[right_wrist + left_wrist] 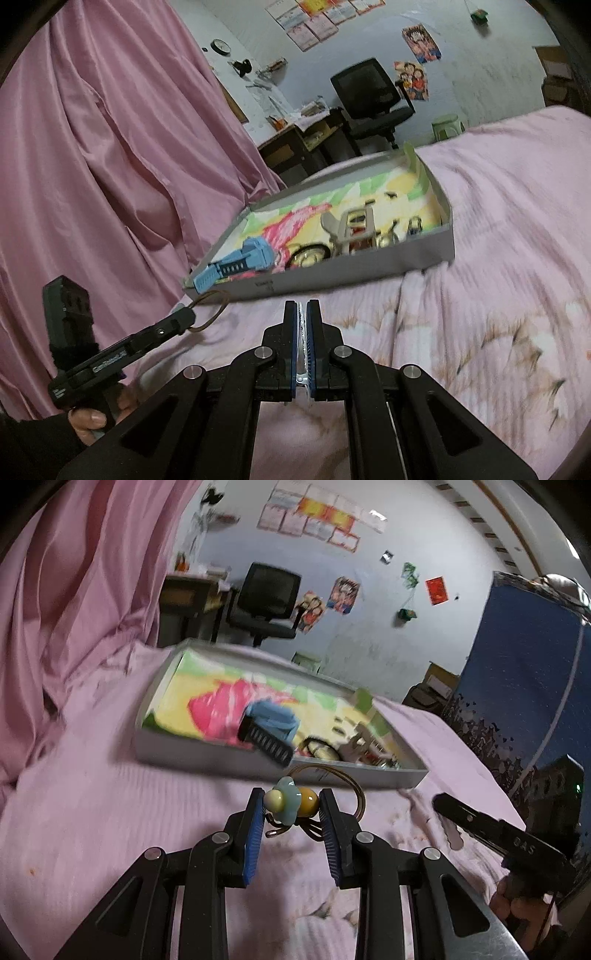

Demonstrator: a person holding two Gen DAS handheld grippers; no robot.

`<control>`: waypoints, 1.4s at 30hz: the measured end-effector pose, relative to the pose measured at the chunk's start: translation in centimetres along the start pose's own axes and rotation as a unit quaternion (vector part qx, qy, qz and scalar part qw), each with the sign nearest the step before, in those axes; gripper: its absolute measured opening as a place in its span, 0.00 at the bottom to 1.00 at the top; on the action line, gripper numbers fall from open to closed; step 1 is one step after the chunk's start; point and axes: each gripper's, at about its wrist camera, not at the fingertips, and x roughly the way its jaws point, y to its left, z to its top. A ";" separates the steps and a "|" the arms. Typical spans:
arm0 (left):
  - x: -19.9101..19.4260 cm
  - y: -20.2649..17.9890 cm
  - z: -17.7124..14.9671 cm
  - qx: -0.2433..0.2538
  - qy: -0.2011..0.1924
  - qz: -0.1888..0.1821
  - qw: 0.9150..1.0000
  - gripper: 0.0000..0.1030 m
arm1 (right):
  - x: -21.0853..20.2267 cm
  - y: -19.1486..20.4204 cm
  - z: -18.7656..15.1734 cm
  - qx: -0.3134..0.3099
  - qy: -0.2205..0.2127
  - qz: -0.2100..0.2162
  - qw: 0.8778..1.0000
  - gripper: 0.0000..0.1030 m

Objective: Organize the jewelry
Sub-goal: 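Carry the strip and hair tie into the tray and open both tools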

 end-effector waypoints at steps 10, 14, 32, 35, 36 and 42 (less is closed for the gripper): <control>-0.8 -2.9 3.4 0.035 -0.086 0.026 0.995 0.27 | -0.9 2.0 4.2 -0.076 -0.073 -0.022 0.994 0.05; 0.3 -3.6 4.6 0.043 -0.104 0.045 0.993 0.27 | -1.0 3.0 6.0 -0.104 -0.105 -0.030 0.989 0.05; 8.3 -5.9 7.6 0.079 -0.079 0.113 0.987 0.27 | 2.3 1.5 9.6 -0.137 -0.151 -0.080 0.976 0.05; 9.8 -5.8 7.5 0.079 -0.048 0.122 0.988 0.27 | 3.3 0.6 9.8 -0.126 -0.133 -0.084 0.980 0.05; 10.3 -5.7 7.5 0.077 -0.035 0.127 0.988 0.27 | 3.8 0.3 9.8 -0.122 -0.123 -0.084 0.981 0.05; 12.1 -4.6 7.2 0.058 0.008 0.141 0.988 0.27 | 6.0 -0.7 9.1 -0.115 -0.071 -0.091 0.987 0.05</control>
